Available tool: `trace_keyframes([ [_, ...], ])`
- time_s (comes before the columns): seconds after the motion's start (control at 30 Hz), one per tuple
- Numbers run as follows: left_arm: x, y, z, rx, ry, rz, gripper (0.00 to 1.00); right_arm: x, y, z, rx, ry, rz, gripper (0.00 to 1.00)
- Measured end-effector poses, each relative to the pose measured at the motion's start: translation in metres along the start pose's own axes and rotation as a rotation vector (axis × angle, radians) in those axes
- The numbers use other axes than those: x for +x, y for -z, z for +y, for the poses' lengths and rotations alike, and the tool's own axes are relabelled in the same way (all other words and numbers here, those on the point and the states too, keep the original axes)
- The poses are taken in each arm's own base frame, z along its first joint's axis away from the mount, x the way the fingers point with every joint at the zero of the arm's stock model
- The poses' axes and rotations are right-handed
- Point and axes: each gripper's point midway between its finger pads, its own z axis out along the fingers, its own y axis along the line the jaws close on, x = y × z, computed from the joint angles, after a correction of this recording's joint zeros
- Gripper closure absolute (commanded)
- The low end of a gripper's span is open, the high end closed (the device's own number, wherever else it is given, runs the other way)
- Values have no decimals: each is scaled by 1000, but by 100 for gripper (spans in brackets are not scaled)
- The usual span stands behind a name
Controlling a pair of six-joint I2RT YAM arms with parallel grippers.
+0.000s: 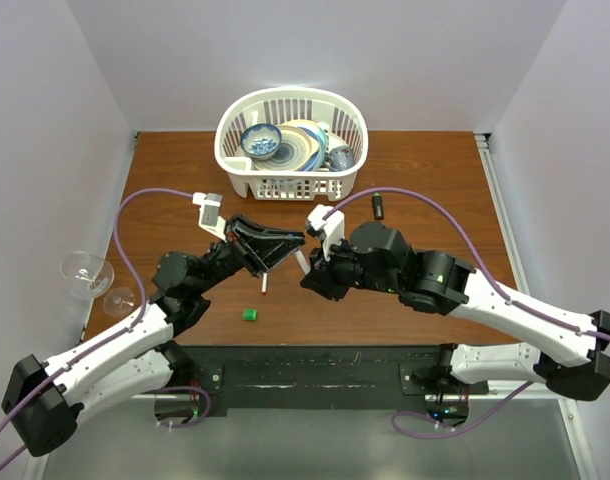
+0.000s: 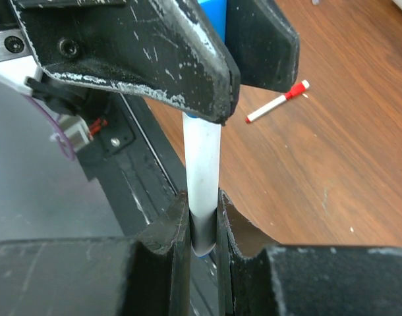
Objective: Insert the pens into the pen caps
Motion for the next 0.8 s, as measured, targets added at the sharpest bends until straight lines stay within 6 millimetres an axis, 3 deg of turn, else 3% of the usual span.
trace_keyframes([
  [0.27, 7, 1, 14, 27, 20, -61, 100, 10, -7, -14, -30, -30, 87, 100],
  [0.67, 9, 2, 17, 50, 87, -98, 100, 14, -8, -7, -153, -109, 133, 100],
  [0.8, 3, -8, 19, 12, 70, -74, 100, 9, -9, -12, -135, -133, 118, 100],
])
